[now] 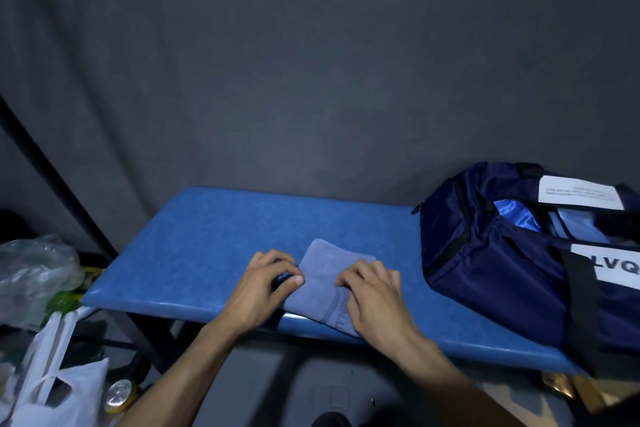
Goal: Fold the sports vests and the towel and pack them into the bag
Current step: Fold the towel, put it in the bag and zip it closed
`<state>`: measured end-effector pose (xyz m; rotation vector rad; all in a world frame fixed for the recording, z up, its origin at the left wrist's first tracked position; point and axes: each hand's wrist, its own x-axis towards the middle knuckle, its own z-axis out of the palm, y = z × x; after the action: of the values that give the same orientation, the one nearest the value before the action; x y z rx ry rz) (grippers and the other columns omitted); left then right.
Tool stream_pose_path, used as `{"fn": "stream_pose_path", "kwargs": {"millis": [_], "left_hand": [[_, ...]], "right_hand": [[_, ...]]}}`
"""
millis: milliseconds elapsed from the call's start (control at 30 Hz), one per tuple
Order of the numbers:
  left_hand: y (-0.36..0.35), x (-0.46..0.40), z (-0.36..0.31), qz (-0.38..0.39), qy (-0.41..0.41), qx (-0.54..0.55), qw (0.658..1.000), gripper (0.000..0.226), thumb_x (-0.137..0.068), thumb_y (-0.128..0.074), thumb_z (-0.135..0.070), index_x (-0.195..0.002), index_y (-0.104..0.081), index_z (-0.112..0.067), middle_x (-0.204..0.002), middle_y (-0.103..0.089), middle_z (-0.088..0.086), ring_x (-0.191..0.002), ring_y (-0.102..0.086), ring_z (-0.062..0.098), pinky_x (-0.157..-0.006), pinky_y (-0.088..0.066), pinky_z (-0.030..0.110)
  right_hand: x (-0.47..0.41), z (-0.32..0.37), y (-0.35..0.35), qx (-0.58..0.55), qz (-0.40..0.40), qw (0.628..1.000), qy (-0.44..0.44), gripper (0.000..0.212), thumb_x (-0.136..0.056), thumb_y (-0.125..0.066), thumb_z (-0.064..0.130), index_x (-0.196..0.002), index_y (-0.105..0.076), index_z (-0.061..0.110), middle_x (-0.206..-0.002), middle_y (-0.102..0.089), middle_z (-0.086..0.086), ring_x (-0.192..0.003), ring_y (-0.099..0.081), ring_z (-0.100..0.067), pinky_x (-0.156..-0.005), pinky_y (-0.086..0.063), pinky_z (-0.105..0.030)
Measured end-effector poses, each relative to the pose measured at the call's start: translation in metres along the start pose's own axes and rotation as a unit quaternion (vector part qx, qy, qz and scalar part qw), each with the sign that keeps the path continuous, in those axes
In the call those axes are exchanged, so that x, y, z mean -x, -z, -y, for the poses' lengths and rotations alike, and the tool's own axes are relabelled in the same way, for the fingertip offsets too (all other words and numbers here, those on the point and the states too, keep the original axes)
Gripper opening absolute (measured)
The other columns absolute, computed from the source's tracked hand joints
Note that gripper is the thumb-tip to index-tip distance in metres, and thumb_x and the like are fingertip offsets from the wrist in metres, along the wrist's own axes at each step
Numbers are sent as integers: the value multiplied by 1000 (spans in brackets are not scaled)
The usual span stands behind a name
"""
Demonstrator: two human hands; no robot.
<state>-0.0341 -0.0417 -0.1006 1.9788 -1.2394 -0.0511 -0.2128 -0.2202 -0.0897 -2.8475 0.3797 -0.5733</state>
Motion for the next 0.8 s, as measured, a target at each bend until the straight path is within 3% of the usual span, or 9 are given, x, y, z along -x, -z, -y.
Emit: {"fn": "stream_pose_path", "kwargs": {"millis": [133, 200, 267, 333, 433, 500, 567, 700, 800], "left_hand": [[15, 10, 12, 139, -46, -69, 987, 63, -80, -69, -69, -135, -56, -39, -140, -45, -32, -127, -40, 0, -107, -33, 17], [15, 13, 15, 132, -60, -85, 986, 58, -86, -67, -62, -137, -52, -38, -135, -48, -31, -120, -44, 1, -104, -38, 23], [10, 15, 12, 95, -57, -54, 992, 42, -92, -59, -62, -126, -58, -37, -123, -55, -28, -111, -49, 4, -100, -41, 28], [4, 15, 6, 74, -21, -35, 996, 42, -93, -48, -71, -106, -62, -34, -105, -58, -22, -102, -50, 5, -94, -42, 31], [-3, 9, -7, 67, 64, -45, 995, 69, -84, -25, -87, -82, -55, -25, -83, -55, -12, -86, -50, 4, -83, -37, 34], [-6, -5, -16, 73, 131, -57, 987, 80, -82, -17, -87, -78, -58, -18, -78, -60, -8, -83, -56, 12, -83, -39, 36], [-11, -22, -24, 86, 192, -86, 974, 75, -93, -20, -77, -79, -60, -14, -81, -66, -5, -88, -62, 21, -90, -42, 38], [-17, -45, -27, 90, 266, -152, 948, 62, -100, -31, -68, -72, -57, -18, -88, -68, 2, -98, -65, 30, -89, -45, 38], [-21, -54, -26, 61, 307, -147, 938, 56, -94, -40, -72, -87, -63, -21, -102, -72, 6, -104, -65, 32, -82, -48, 35]], "right_hand": [[13, -6, 8, 32, 30, 996, 78, 35, -92, -48, 42, -118, -65, 28, -111, -61, 13, -108, -53, -17, -90, -31, -37], [21, -11, 10, 28, 62, 995, 75, 53, -87, -53, 56, -131, -59, 27, -122, -57, 15, -117, -48, -15, -95, -34, -40], [30, -17, 7, -16, 49, 996, 67, 57, -83, -59, 53, -134, -58, 28, -126, -57, 19, -123, -48, -11, -98, -33, -38], [32, -22, 8, -106, 26, 994, 16, 49, -86, -59, 51, -130, -62, 32, -121, -60, 22, -122, -51, -5, -102, -31, -33], [20, -25, 13, -220, 48, 964, -143, 36, -90, -58, 58, -114, -65, 33, -102, -65, 12, -102, -58, -10, -97, -42, -34], [4, -21, 16, -253, 23, 939, -230, 36, -93, -57, 59, -87, -58, 24, -80, -62, 7, -82, -59, -17, -82, -48, -40], [-14, -16, 17, -260, 16, 918, -298, 47, -97, -51, 59, -74, -47, 18, -75, -60, 2, -78, -60, -22, -76, -49, -42], [-39, -13, 11, -143, 52, 914, -377, 53, -99, -36, 65, -94, -63, 19, -105, -70, -7, -101, -64, -32, -86, -50, -37], [-47, -17, 6, -91, 54, 916, -386, 54, -99, -38, 65, -112, -57, 16, -118, -67, -9, -108, -63, -33, -84, -45, -36]]}}
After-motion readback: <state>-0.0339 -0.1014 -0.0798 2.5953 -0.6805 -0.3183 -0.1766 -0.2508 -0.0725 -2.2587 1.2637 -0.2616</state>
